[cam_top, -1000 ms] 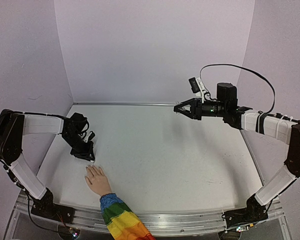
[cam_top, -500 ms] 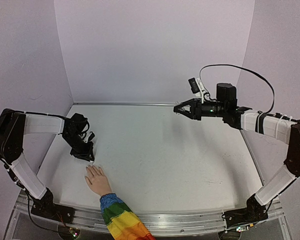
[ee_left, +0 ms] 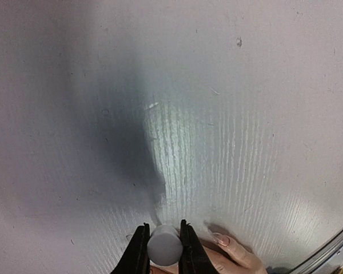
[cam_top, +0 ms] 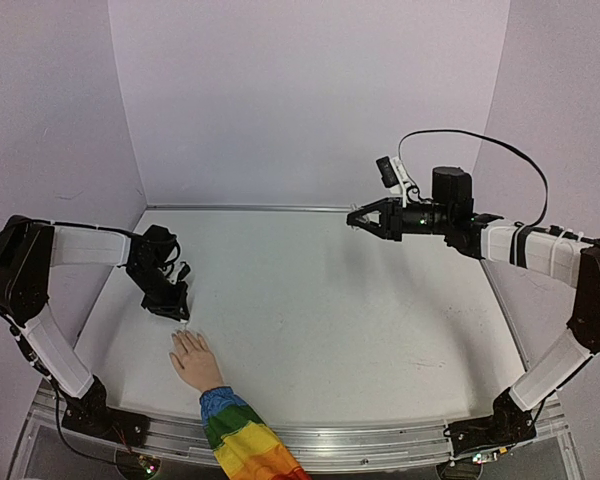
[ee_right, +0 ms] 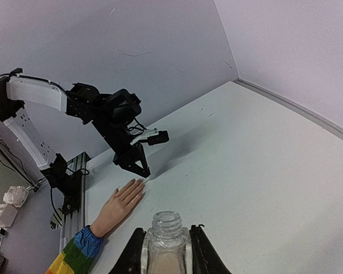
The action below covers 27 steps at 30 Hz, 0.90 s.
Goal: Paint the nails
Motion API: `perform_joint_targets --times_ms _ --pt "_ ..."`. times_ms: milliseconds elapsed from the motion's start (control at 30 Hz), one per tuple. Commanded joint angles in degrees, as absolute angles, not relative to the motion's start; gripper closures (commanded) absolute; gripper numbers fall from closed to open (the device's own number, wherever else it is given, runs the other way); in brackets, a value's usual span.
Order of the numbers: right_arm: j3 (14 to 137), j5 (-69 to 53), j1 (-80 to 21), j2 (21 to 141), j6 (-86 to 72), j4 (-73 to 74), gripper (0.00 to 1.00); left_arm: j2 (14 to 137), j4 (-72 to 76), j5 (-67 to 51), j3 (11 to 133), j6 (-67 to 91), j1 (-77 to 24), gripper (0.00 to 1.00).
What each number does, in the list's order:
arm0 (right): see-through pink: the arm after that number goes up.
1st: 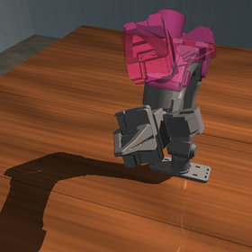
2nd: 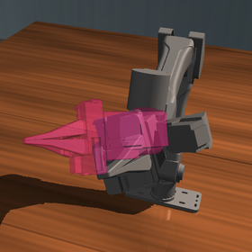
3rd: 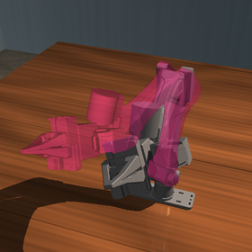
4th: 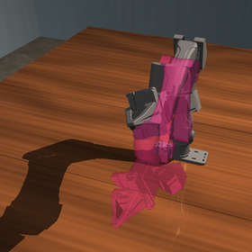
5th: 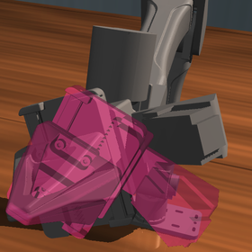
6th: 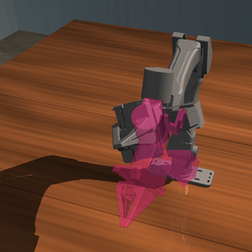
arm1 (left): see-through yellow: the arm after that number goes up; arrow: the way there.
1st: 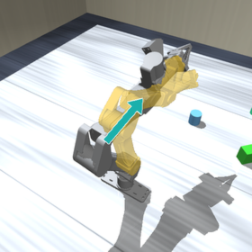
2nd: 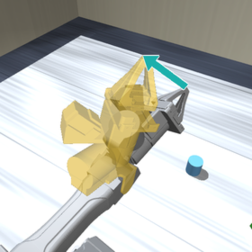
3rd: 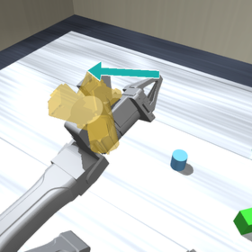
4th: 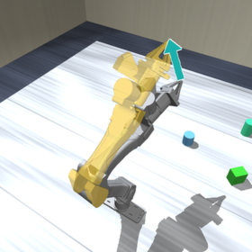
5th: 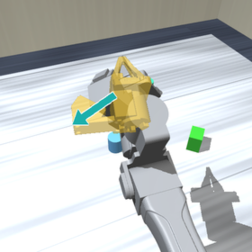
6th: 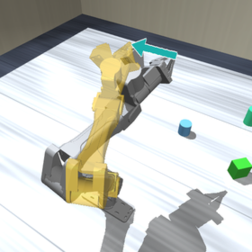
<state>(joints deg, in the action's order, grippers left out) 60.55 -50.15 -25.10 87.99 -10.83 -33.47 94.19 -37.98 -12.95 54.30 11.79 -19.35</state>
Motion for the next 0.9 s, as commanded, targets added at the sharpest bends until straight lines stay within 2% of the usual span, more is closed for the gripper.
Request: perform_joint_targets --times_ms 0,400,867 --pt "61.9 -51.9 -24.9 87.9 -11.4 -37.4 1.0 94.3 -37.7 -11.7 57.3 10.5 -19.2 1.0" --pt "61.7 -52.2 -24.9 87.5 -11.5 -37.5 1.0 89.4 -38.3 -9.5 55.7 11.1 -18.3 1.0" --pt "60.7 -52.3 -24.9 86.9 -11.4 -38.3 1.0 87.8 -38.7 -15.9 53.9 11.8 -19.0 1.0"
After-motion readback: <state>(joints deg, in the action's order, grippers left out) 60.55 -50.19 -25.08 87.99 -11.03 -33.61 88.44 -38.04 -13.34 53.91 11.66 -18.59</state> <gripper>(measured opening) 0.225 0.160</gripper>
